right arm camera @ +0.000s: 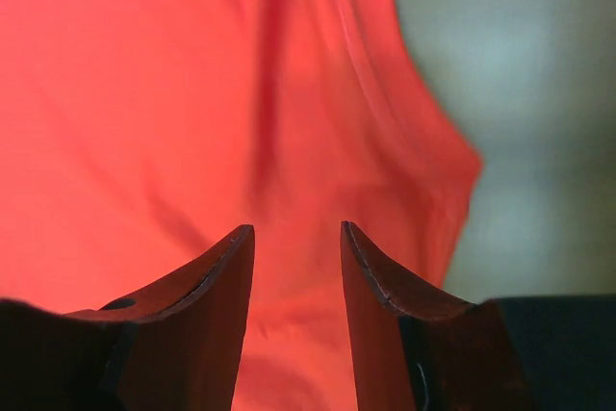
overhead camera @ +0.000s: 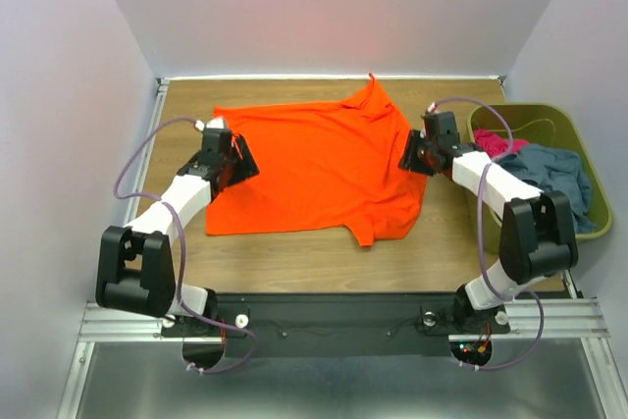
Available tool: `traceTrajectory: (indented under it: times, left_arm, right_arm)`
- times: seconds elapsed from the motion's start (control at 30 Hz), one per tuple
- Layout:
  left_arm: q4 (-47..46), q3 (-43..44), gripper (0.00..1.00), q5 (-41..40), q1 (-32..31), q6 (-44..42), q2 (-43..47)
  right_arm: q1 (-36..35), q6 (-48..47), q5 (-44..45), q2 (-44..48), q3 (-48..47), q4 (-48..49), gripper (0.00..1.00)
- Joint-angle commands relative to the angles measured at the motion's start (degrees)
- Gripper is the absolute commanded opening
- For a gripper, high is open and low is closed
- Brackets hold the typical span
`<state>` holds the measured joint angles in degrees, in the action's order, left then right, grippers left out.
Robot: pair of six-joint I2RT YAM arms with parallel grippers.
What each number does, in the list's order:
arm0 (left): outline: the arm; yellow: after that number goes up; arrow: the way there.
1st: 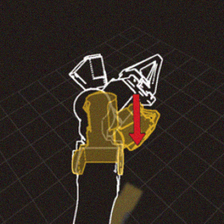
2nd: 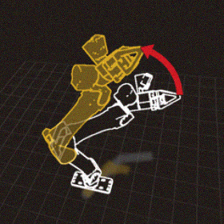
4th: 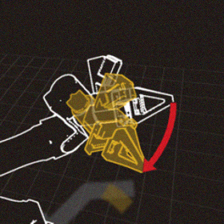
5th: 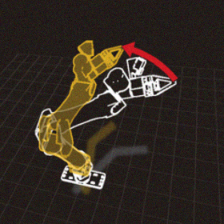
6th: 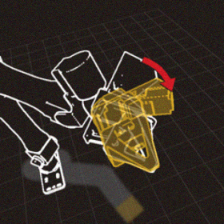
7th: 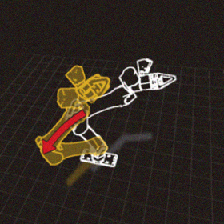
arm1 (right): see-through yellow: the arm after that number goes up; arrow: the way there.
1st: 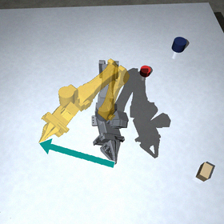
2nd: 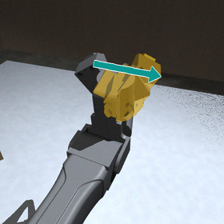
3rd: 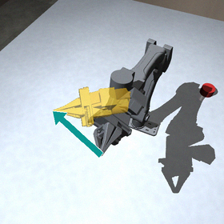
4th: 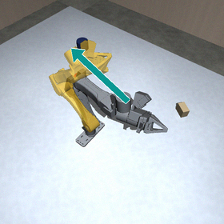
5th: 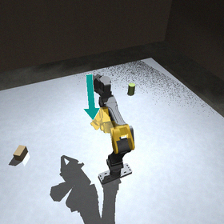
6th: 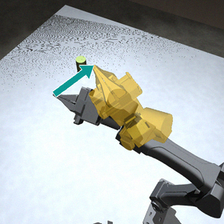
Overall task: Fold and stack the t-shirts
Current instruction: Flatten the tshirt out
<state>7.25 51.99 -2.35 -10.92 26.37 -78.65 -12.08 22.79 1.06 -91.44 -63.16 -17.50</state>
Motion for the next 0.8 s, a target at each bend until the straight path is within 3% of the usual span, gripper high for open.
traceTrajectory:
  times: [0.0,0.2,0.43,0.67,0.77]
  left_arm:
    - [2.95,-6.98,0.77,0.68,-0.77,3.42,2.61]
    - [3.21,-10.77,0.77,-2.39,-0.77,4.04,4.21]
    - [1.81,-10.33,0.68,-3.89,-0.68,3.51,-2.64]
    - [1.02,-6.11,0.61,-5.56,1.77,1.50,-11.51]
    - [1.10,-0.95,0.61,-6.17,3.27,0.44,-14.50]
  right_arm:
    - [0.21,3.67,-1.77,6.70,7.68,-5.26,0.47]
    - [0.30,5.16,2.28,11.63,13.05,-10.09,0.51]
    - [0.30,5.52,4.38,6.11,13.85,-10.10,0.50]
    - [0.30,4.64,7.37,-3.82,7.44,-8.00,0.27]
    - [0.21,4.37,10.45,-8.04,1.74,-7.90,0.22]
